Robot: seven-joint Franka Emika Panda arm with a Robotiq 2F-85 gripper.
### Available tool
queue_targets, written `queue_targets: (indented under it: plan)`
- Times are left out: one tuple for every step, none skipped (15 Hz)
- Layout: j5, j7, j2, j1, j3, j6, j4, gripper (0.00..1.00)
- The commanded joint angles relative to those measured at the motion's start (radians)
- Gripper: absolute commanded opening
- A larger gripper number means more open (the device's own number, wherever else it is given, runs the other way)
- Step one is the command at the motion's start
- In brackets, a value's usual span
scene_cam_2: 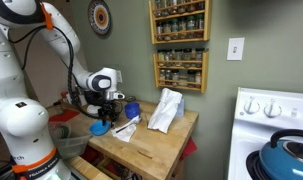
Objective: Remove the blue cup from the other blue cup, put it on the table, put the other blue cup inside the blue cup and then pour the contents of the blue bowl into the blue cup
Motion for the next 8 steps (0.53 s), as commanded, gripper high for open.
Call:
queue_targets:
  plan:
    - [-0.021, 0.013, 0.001, -0.012, -0.005, 0.056, -0.028, 0.43]
    - [-0.022, 0.013, 0.000, -0.014, -0.006, 0.059, -0.028, 0.46]
    - [-0.023, 0.014, 0.001, -0.016, -0.007, 0.063, -0.028, 0.41]
    - [-0.024, 0.014, 0.001, -0.018, -0.008, 0.066, -0.028, 0.32]
    - [-0.025, 0.015, 0.002, -0.020, -0.008, 0.068, -0.028, 0.33]
    - [-0.025, 0.015, 0.002, -0.021, -0.009, 0.071, -0.028, 0.27]
    - [-0.026, 0.015, 0.003, -0.022, -0.009, 0.072, -0.028, 0.26]
    - [-0.026, 0.015, 0.003, -0.023, -0.010, 0.073, -0.028, 0.27]
